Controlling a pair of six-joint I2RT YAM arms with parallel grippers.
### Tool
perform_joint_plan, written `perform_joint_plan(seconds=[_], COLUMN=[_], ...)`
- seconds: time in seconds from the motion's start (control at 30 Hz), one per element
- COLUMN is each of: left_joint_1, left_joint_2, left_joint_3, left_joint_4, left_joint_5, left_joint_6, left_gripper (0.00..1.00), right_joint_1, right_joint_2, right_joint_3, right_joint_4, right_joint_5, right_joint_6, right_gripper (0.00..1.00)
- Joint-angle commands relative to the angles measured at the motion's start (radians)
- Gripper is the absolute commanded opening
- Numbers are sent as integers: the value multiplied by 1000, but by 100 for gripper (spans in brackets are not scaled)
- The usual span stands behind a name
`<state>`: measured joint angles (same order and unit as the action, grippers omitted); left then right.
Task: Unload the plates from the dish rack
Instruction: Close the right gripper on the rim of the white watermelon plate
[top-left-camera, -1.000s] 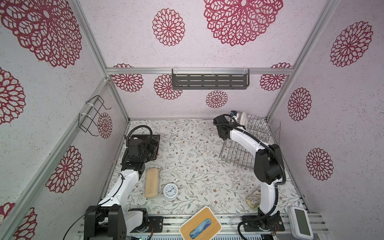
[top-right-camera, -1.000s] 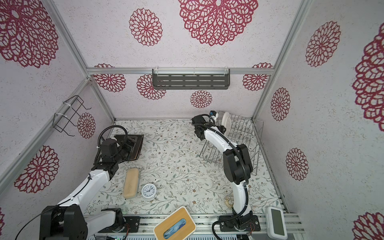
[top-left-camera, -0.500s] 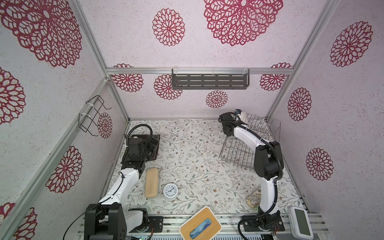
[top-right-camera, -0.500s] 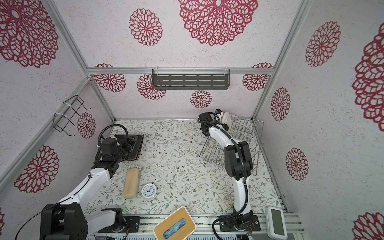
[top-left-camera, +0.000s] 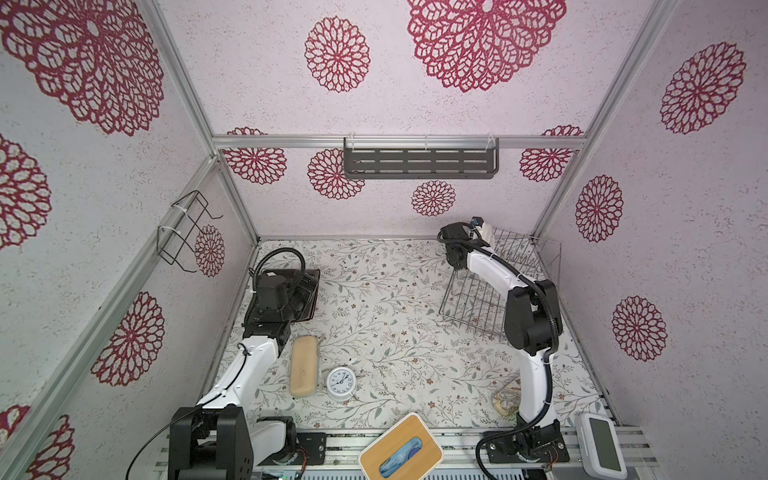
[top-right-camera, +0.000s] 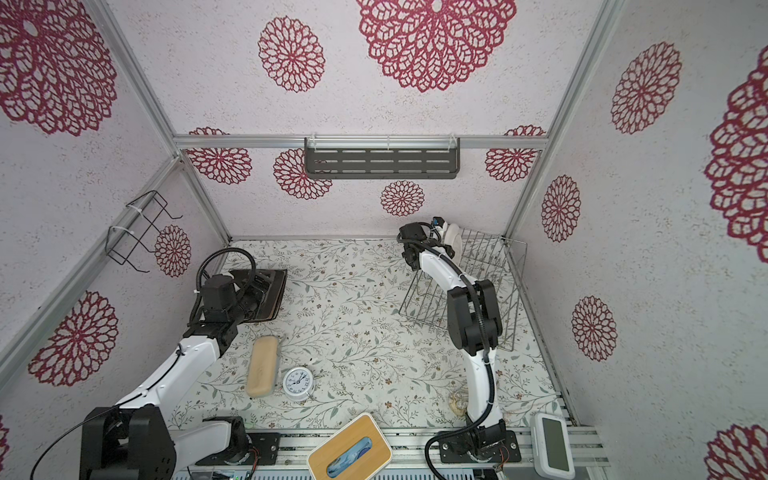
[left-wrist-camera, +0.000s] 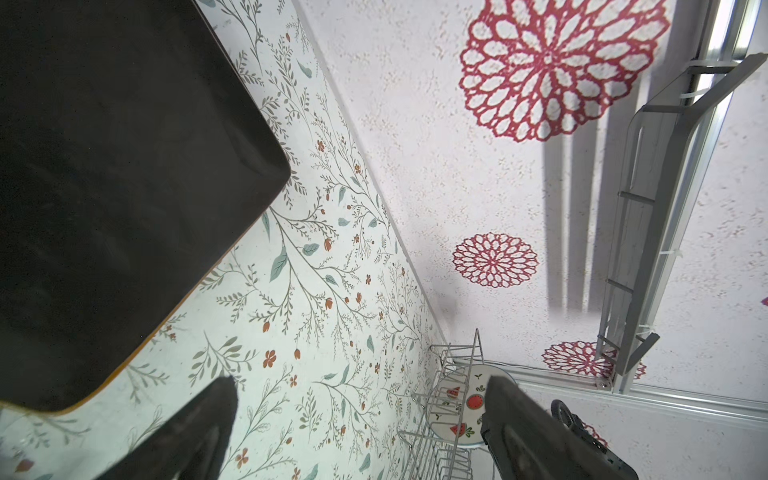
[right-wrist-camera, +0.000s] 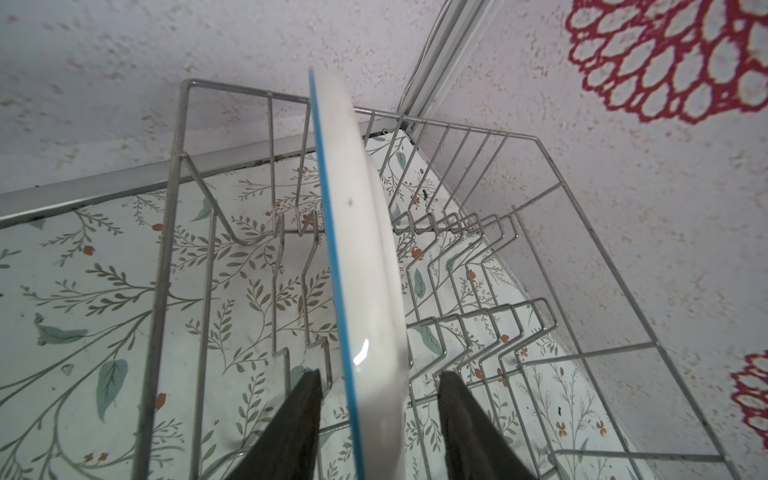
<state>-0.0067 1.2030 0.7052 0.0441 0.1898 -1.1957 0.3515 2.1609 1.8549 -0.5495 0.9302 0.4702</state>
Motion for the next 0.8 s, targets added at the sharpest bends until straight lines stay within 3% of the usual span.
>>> perform_joint_plan(seconds=[0.0,0.77], left_joint_1=[-9,-9], left_joint_2=[9,1], left_joint_3=[37,37], left_joint_4=[11,2], left_joint_5=[0,0], left_joint_6=[22,20], left_gripper=[97,97], right_joint_1=[-10,-12], right_joint_2=[5,11], right_joint_3=[39,35], right_joint_4=[-3,-15], right_joint_5=[23,28], right_joint_6=[-10,-5], right_gripper=[46,28])
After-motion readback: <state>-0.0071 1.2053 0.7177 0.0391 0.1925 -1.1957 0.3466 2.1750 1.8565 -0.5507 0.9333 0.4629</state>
